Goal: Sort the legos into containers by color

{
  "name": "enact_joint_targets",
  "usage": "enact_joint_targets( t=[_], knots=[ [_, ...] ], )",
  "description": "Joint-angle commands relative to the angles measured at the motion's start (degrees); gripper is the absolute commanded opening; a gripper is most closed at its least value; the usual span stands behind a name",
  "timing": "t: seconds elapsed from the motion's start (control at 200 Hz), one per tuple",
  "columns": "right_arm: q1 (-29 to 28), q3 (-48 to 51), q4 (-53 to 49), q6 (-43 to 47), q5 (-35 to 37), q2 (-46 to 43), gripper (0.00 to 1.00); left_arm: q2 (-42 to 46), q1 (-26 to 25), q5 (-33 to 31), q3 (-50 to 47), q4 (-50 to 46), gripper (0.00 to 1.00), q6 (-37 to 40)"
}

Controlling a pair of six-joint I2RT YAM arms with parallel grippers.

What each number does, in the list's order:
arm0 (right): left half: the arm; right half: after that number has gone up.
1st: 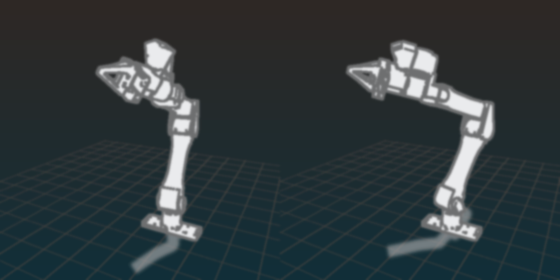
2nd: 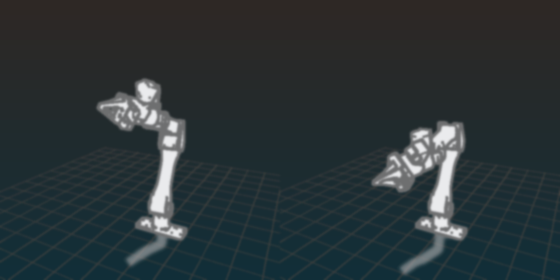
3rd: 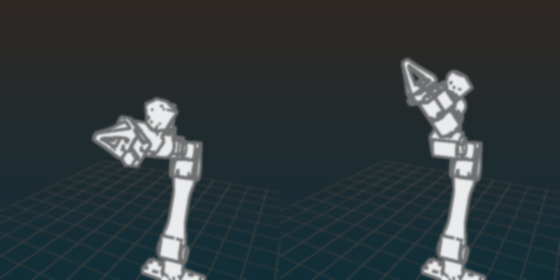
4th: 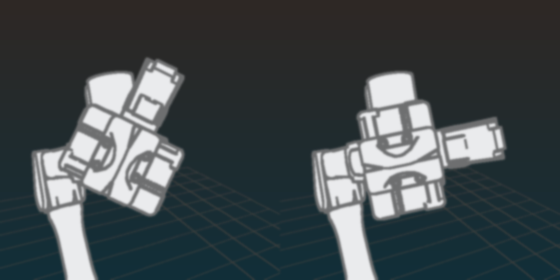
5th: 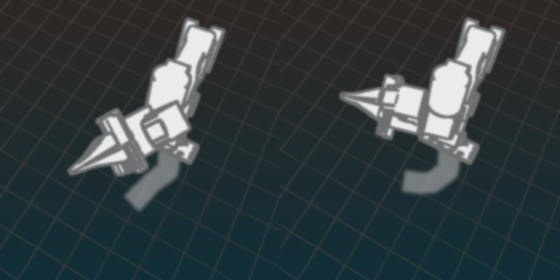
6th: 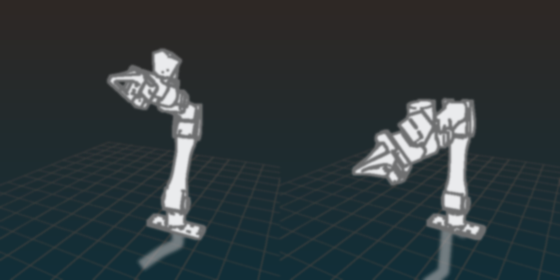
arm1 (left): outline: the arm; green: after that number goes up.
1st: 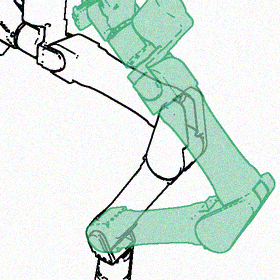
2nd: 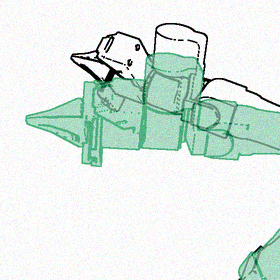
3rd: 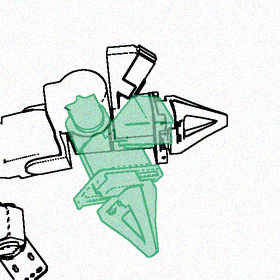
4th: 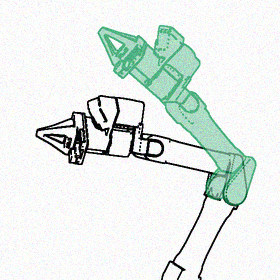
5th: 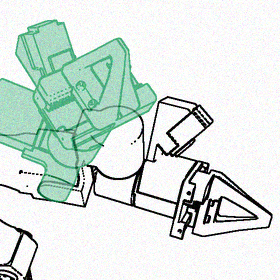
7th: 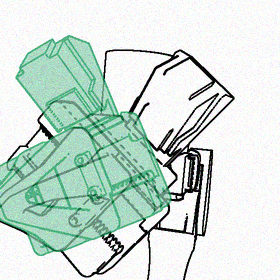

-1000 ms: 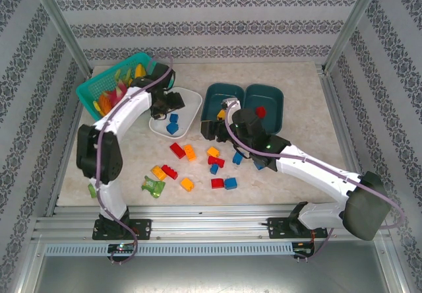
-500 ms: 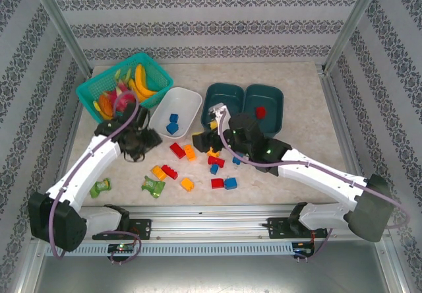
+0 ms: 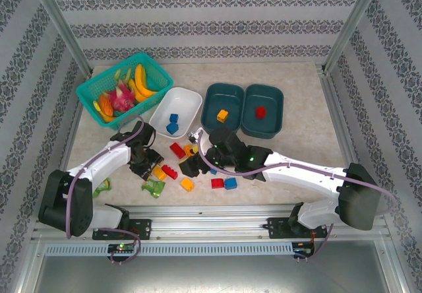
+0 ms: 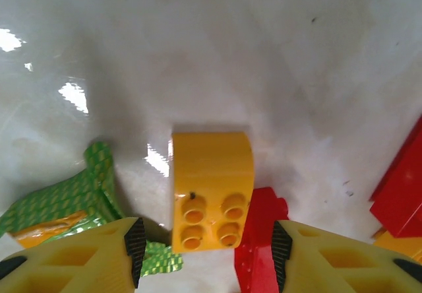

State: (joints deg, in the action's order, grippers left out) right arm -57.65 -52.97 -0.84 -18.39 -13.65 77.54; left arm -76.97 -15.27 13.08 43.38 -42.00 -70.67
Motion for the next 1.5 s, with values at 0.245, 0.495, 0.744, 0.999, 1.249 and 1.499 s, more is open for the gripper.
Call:
enact_joint_targets(
  t=[0.245,0.495,0.744,0.999,1.249,1.499],
  knots=[
    [-0.4,0.0,1.3,0.9,-0.2,-0.7,0.76,-2.8,0.4,-0.8,-1.0,3.4,0.54,-3.9],
    [-0.4,0.4,1.2,0.1,0.9,-1.1,0.76,-5.8,0.4,-1.0,-0.6,3.7,0.52,-2.8],
    [-0.4,1.5,1.3,-0.7,2.7,-1.6,0.76,-8.9,-0.9,-0.7,-0.4,5.6,0.46,-2.4],
    [-0.2,1.9,1.3,-2.0,6.9,-3.4,0.76,-4.8,-0.8,-7.2,5.2,-1.9,0.29,0.6],
    [5.6,3.7,1.2,-7.1,17.6,-10.6,0.76,-4.0,-3.0,-11.1,22.4,-8.6,0.28,8.4],
    [13.3,3.1,-2.5,-10.0,26.7,-14.7,0.76,-27.8,-11.3,-6.8,52.5,-10.1,0.26,18.2]
  ],
)
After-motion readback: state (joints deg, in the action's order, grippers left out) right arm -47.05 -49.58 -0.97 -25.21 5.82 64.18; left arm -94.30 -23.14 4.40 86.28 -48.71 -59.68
